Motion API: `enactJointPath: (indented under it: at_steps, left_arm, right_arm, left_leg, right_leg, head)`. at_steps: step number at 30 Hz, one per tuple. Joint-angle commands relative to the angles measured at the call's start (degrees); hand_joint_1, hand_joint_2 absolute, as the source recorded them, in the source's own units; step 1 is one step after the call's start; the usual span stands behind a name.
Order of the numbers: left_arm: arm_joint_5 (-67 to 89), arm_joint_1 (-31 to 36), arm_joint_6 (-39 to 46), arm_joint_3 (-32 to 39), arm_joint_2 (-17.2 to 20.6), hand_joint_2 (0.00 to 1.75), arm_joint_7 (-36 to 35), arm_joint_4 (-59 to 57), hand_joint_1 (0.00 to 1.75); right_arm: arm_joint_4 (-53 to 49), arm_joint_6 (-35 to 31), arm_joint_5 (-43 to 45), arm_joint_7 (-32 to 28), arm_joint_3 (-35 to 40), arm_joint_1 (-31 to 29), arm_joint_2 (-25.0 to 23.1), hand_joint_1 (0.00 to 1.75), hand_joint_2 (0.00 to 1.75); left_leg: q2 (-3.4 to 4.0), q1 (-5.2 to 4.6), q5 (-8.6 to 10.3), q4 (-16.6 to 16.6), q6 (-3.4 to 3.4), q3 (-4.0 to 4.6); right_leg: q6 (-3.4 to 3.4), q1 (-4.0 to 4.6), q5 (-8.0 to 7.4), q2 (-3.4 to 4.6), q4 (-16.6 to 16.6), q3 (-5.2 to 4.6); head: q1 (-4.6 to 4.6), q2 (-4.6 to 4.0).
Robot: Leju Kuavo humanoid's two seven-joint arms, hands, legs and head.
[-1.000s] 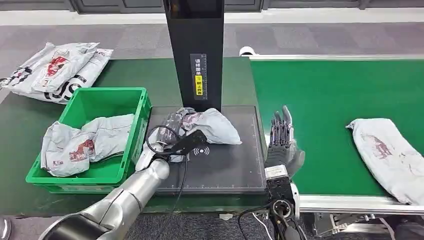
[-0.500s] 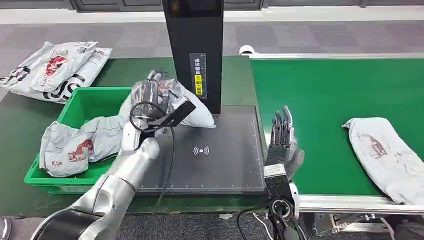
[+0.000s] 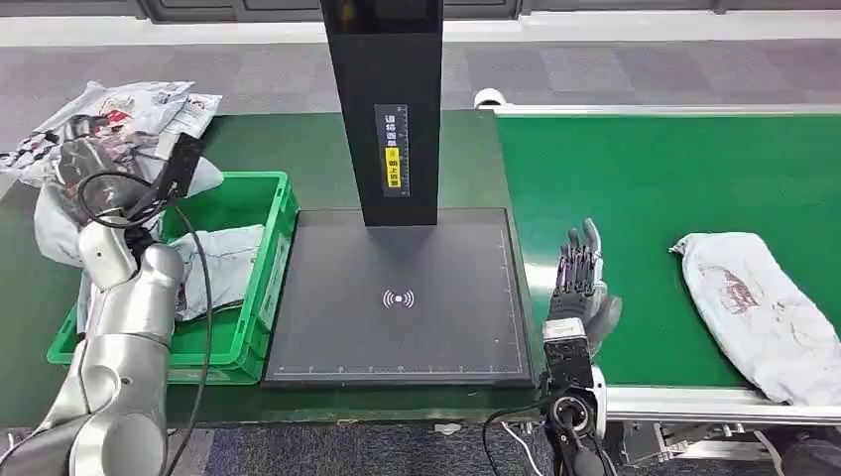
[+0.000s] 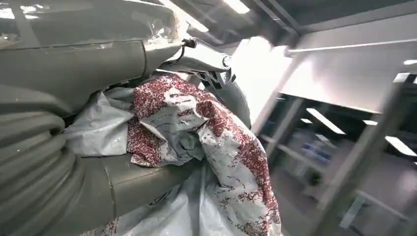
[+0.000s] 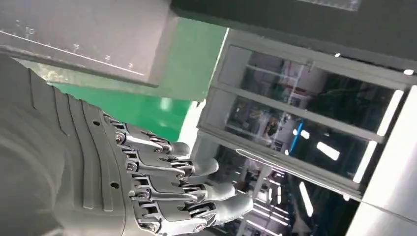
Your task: Moved the parcel from conveyor to table for the left to box.
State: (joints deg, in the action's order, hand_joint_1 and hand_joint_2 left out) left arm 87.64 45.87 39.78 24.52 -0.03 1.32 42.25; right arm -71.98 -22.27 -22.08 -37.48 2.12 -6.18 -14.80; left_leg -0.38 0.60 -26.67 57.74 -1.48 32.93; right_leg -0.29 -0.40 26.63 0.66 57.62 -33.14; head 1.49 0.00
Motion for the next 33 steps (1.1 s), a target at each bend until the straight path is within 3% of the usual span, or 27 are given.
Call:
enactJointPath:
  at_steps: [1,2,3,4,8,9,13,14,17,18,23,24,28,33]
  left_arm:
    - [1.4,3.7,-1.7,-3.2,8.7,1.75,-13.4,-24.6,1.75]
    - [1.4,3.8,-4.5,-2.8,8.5,1.75,-12.9,-25.5,1.75]
    - [0.2,3.5,-13.5,-1.8,7.5,1.75,-12.8,-27.1,1.75]
    - [-0.7,2.7,-17.0,-1.5,6.2,1.75,-6.3,-27.2,1.75]
    - [-0.7,-0.9,-34.8,-2.9,3.1,1.75,4.3,-28.7,1.75]
    - [-1.7,-1.8,-38.9,-1.7,2.8,1.75,3.1,-29.0,1.75]
    - [-1.0,-2.5,-38.7,-2.2,2.8,1.75,1.6,-28.9,1.75]
    - [0.1,-2.5,-37.7,-3.4,2.9,1.75,0.2,-28.4,0.00]
    - [-1.8,-1.6,-32.7,-0.5,1.8,1.75,-2.8,-28.1,0.00]
    - [-2.7,-0.8,-31.6,0.6,1.3,0.00,-2.3,-28.0,0.00]
    - [-13.1,3.9,-18.3,9.0,-1.9,0.00,6.9,-26.1,0.00]
    - [-18.8,5.4,-16.0,12.7,-2.6,0.00,12.0,-25.3,0.00]
    - [-33.2,9.2,-16.0,18.0,-4.4,0.00,25.2,-22.6,0.00]
    - [-37.4,9.3,-16.7,17.0,-5.6,0.00,29.2,-20.9,0.00]
  right_arm:
    - [1.2,0.8,0.2,0.3,-4.4,0.4,0.7,0.00,0.00]
    - [0.9,0.9,0.2,0.4,-4.6,0.6,0.7,0.00,0.00]
    - [0.2,1.4,-0.2,0.5,-4.9,1.2,0.8,0.00,0.00]
    - [-0.4,1.6,-0.2,0.6,-5.2,1.6,0.7,0.00,0.00]
    - [-1.2,3.0,-1.3,1.0,-6.2,1.6,0.3,0.00,0.00]
    - [-0.6,3.3,-1.5,1.1,-6.1,1.0,0.4,0.00,0.00]
    - [0.3,3.5,-1.7,1.3,-5.9,0.1,0.3,0.00,0.00]
    - [0.5,3.6,-1.8,1.3,-5.9,0.0,0.3,0.00,0.00]
    - [0.7,3.9,-2.7,2.2,-5.6,0.2,0.3,0.00,0.00]
    - [1.0,3.8,-3.0,2.5,-5.6,0.2,0.3,0.00,0.00]
    - [4.4,3.0,-4.2,3.9,-5.7,-1.0,0.5,0.00,0.00]
    - [6.2,2.3,-4.6,4.0,-5.6,-2.1,0.5,0.00,0.00]
    - [13.7,-0.5,-5.0,4.2,-6.1,-7.0,1.5,0.00,0.00]
    - [17.4,-1.7,-4.5,4.1,-8.0,-9.5,2.4,0.00,0.00]
  left_leg:
    - [0.05,-0.04,0.03,-0.1,0.05,-0.13]
    - [-0.06,-0.04,0.06,-0.2,0.06,-0.19]
    - [-0.11,-0.06,0.04,-0.1,0.05,-0.15]
    - [-0.01,-0.03,0.05,-0.1,0.05,-0.17]
    - [-0.18,-0.14,0.09,-0.2,0.08,-0.16]
    - [-0.16,-0.15,0.06,-0.1,0.07,-0.08]
    - [0.03,-0.17,0.07,-0.1,0.08,-0.15]
    - [0.05,-0.14,0.10,-0.2,0.09,-0.17]
    - [-0.01,-0.15,0.06,-0.1,0.04,-0.29]
    - [-0.04,-0.14,0.12,-0.1,0.05,-0.29]
    - [-0.14,-0.03,0.21,0.0,0.04,-0.09]
    - [-0.18,-0.01,0.20,0.0,-0.01,-0.07]
    - [-0.17,0.03,0.26,0.1,0.04,0.07]
    - [-0.08,0.00,0.29,0.1,0.01,0.06]
  right_leg:
    - [0.03,-0.04,-0.03,-0.02,-0.1,0.10]
    - [0.02,-0.06,-0.01,-0.15,-0.2,0.19]
    - [0.01,-0.11,0.02,-0.18,-0.1,0.14]
    - [0.01,-0.06,-0.02,-0.11,-0.2,0.12]
    - [0.05,-0.11,-0.01,-0.27,-0.2,0.14]
    - [0.05,-0.13,-0.01,-0.22,-0.1,0.06]
    - [0.07,-0.15,-0.07,-0.06,-0.2,0.11]
    - [0.07,-0.11,-0.12,-0.07,-0.3,0.15]
    - [0.04,-0.13,-0.06,-0.10,-0.1,0.23]
    - [0.03,-0.11,-0.11,-0.15,-0.2,0.25]
    - [0.02,-0.02,-0.18,-0.28,-0.2,0.12]
    - [-0.02,-0.01,-0.17,-0.30,-0.1,0.09]
    - [-0.01,0.06,-0.23,-0.28,0.0,0.01]
    - [-0.03,0.03,-0.34,-0.21,-0.1,-0.04]
  head:
    - [0.00,-0.02]
    - [0.00,0.00]
    - [0.00,0.00]
    - [0.00,0.00]
    - [0.00,0.00]
    - [0.00,-0.02]
    - [0.00,0.00]
    - [0.00,0.00]
    - [0.00,0.00]
    - [0.00,0.00]
    - [0.00,0.00]
    - [0.00,0.00]
    - [0.00,0.00]
    - [0.00,0.00]
